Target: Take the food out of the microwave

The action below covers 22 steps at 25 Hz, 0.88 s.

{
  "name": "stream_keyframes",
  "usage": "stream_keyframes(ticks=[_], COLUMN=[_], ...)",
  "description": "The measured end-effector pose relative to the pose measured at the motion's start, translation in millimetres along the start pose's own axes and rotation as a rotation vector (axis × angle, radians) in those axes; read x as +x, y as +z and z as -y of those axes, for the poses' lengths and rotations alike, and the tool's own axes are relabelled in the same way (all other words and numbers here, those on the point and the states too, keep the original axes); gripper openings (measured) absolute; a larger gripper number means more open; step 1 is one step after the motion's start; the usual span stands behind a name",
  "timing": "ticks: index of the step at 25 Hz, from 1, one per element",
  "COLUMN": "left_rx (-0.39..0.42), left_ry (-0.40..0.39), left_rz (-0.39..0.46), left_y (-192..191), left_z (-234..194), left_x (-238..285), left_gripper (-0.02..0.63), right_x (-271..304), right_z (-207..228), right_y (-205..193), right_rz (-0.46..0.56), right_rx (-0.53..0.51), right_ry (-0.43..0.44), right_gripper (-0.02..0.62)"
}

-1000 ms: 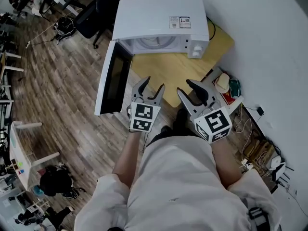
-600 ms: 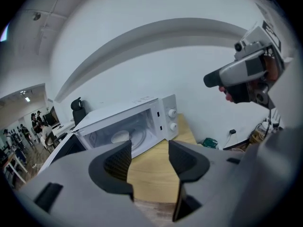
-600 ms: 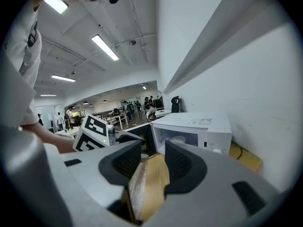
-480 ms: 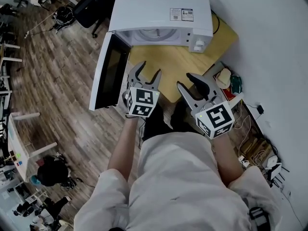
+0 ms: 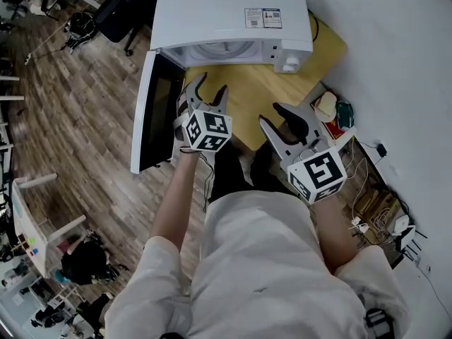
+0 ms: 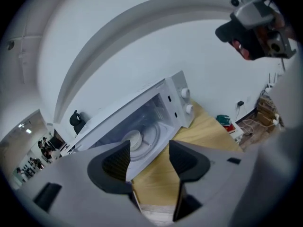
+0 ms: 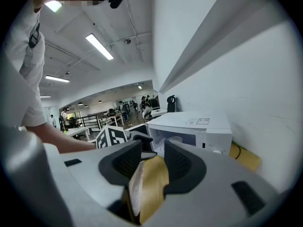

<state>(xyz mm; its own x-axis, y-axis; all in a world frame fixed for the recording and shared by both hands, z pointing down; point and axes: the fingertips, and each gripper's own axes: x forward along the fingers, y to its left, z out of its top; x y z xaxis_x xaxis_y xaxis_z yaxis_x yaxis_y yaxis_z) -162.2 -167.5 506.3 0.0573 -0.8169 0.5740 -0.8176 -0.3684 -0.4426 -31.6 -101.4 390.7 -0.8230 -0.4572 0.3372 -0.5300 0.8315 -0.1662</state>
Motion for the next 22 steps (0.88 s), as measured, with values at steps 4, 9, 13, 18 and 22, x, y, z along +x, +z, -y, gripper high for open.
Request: stream_keyframes(ticks=[4,9,13,18,22], left_rx=[0.087,0.224,0.27,0.312,0.364], left_ry=[0.027,0.053,0.032,0.019,0.032], left_rz=[-0.008,-0.019,-0.028,-0.018,-0.033], left_y=[-5.2,-11.4,-17.5,-22.3,-28.3], left_z=[-13.6,-20.5,-21.5,-26.7,-31.2], left_x=[26.8,58.0,81.9,106.6,125.8], left_gripper=[0.238,0.238,0.238,0.238,0.238], right_x=[7.1,16.9,23.8,27.7,30.1], right_z=[2.4,5.3,7.7,9.1,8.5], right_y=[2.7,4.4,4.7,5.3,1.9], right_rz=[-0.008,-0.014,-0.02,-0.002,-0.007], right_rx=[0.002,0.016,0.028,0.042,0.056], right_ry=[-0.031,-0.068,-0.096,-0.136,-0.151], right_gripper=[0.149,0.149,0.149,0.138,0.138])
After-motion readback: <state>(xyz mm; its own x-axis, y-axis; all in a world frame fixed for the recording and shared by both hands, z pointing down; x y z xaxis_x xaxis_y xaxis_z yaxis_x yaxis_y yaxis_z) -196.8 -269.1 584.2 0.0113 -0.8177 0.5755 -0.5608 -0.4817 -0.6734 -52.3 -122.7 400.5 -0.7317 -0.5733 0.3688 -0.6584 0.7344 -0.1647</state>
